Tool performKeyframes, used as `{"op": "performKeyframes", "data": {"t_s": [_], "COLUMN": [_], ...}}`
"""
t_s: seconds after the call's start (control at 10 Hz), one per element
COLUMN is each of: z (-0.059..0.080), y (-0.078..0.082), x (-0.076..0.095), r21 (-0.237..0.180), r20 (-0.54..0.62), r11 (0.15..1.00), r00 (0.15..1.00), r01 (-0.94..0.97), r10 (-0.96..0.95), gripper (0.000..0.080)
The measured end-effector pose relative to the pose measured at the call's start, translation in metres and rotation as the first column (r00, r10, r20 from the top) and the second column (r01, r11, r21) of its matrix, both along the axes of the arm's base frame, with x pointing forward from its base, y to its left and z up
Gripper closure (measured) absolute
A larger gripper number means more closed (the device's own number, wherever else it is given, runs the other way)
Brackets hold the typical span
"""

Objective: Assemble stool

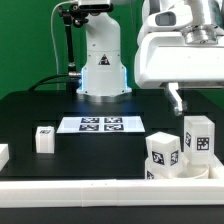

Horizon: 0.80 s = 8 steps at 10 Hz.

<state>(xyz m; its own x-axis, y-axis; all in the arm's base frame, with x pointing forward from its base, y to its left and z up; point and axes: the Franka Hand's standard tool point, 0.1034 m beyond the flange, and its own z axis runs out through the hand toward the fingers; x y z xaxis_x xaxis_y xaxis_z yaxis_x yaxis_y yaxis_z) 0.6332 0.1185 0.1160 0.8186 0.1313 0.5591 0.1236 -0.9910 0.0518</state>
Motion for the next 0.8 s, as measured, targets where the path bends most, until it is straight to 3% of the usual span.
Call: {"op": "performKeyframes", "data": {"t_s": [0.2,0.6,0.8], "z": [-0.005,-0.016,-0.016], "y": [-0.008,-0.007,-0.006], "x": [0.000,-0.007,-0.009], "r21": [-0.009,-0.010,-0.011], "r20": [-0.018,-0.275,-0.391], "r11": [1.000,1.000,1.000], "r00": [1.000,0.961,0.920], "r01": [0.003,0.009,0.012], "r10": [-0.003,-0.011,-0.016], "gripper": [0.0151,0.0151,0.0151]}}
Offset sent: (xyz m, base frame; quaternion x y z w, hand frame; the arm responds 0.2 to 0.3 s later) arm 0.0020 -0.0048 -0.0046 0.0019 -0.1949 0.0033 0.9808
